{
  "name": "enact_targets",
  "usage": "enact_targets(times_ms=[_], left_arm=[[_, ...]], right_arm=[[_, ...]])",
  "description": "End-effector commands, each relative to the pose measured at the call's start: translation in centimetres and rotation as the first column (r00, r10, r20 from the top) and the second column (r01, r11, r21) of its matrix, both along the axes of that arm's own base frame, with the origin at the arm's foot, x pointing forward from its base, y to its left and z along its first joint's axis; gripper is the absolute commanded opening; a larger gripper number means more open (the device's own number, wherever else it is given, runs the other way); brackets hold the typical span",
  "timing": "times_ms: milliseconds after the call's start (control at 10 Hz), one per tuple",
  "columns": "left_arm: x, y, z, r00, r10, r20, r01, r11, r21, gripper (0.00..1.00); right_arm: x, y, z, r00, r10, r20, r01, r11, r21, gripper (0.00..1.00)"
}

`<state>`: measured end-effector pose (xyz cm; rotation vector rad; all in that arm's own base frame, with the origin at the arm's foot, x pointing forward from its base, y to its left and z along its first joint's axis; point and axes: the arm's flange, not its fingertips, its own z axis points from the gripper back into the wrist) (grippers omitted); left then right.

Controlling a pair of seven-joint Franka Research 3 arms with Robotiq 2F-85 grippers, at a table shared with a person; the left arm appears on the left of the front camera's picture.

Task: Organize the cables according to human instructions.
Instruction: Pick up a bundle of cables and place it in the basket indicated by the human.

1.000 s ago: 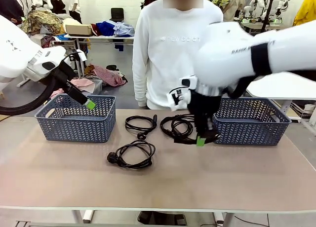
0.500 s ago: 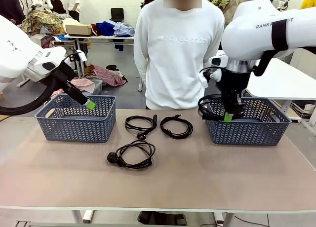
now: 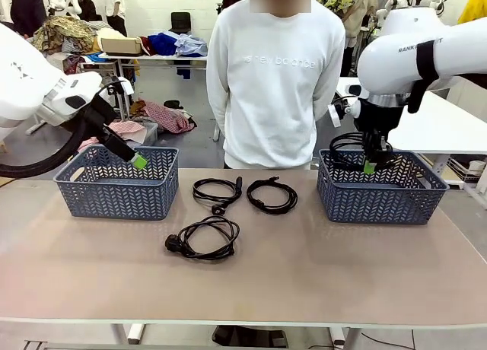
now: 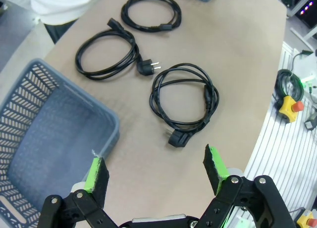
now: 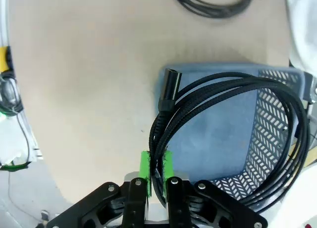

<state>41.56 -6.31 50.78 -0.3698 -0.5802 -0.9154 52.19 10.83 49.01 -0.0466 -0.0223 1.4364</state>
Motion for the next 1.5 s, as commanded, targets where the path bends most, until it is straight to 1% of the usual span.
enact_targets(times_ms=[0, 100, 300, 400, 800, 900, 1000, 1100, 1200, 1300, 1400], left_arm=[[0.0, 0.2, 0.0, 1.0, -0.022, 0.012, 0.022, 1.0, -0.021, 1.0], [0.0, 0.2, 0.0, 1.0, -0.022, 0.012, 0.022, 1.0, -0.021, 1.0], [0.0, 0.2, 0.0, 1.0, -0.022, 0.012, 0.022, 1.0, -0.021, 1.0], [0.0, 0.2, 0.0, 1.0, -0.022, 0.012, 0.022, 1.0, -0.021, 1.0], [0.0, 0.2, 0.0, 1.0, -0.022, 0.012, 0.022, 1.0, -0.021, 1.0], [0.0, 0.2, 0.0, 1.0, -0.022, 0.012, 0.022, 1.0, -0.021, 1.0], [0.0, 0.2, 0.0, 1.0, -0.022, 0.012, 0.022, 1.0, -0.021, 1.0], [0.0, 0.2, 0.0, 1.0, -0.022, 0.012, 0.022, 1.0, -0.021, 1.0], [0.0, 0.2, 0.0, 1.0, -0.022, 0.012, 0.022, 1.0, -0.021, 1.0], [0.0, 0.2, 0.0, 1.0, -0.022, 0.012, 0.022, 1.0, -0.021, 1.0], [0.0, 0.2, 0.0, 1.0, -0.022, 0.012, 0.022, 1.0, -0.021, 1.0]], right_arm=[[1.4, -1.4, -0.2, 0.999, -0.04, 0.037, 0.039, 0.999, 0.027, 0.03], [2.0, -2.4, -0.6, 0.998, -0.053, 0.042, 0.051, 0.998, 0.048, 0.03], [2.7, -4.0, -1.5, 0.995, -0.083, 0.06, 0.08, 0.996, 0.048, 0.03], [3.1, -4.6, -2.0, 0.995, -0.088, 0.052, 0.085, 0.995, 0.052, 0.03], [4.2, -5.1, -4.1, 0.999, -0.039, 0.016, 0.038, 0.997, 0.069, 0.03], [4.4, -5.0, -4.4, 0.999, -0.039, 0.009, 0.038, 0.998, 0.058, 0.16], [4.5, -4.9, -4.4, 0.999, -0.043, 0.018, 0.041, 0.997, 0.06, 0.32], [4.6, -4.9, -4.4, 0.998, -0.054, 0.035, 0.052, 0.997, 0.065, 0.35], [4.7, -4.9, -4.3, 0.996, -0.07, 0.051, 0.067, 0.995, 0.071, 0.52], [4.8, -5.0, -4.1, 0.995, -0.086, 0.059, 0.081, 0.994, 0.078, 0.55], [4.8, -5.1, -3.7, 0.992, -0.109, 0.07, 0.103, 0.991, 0.085, 0.71]])
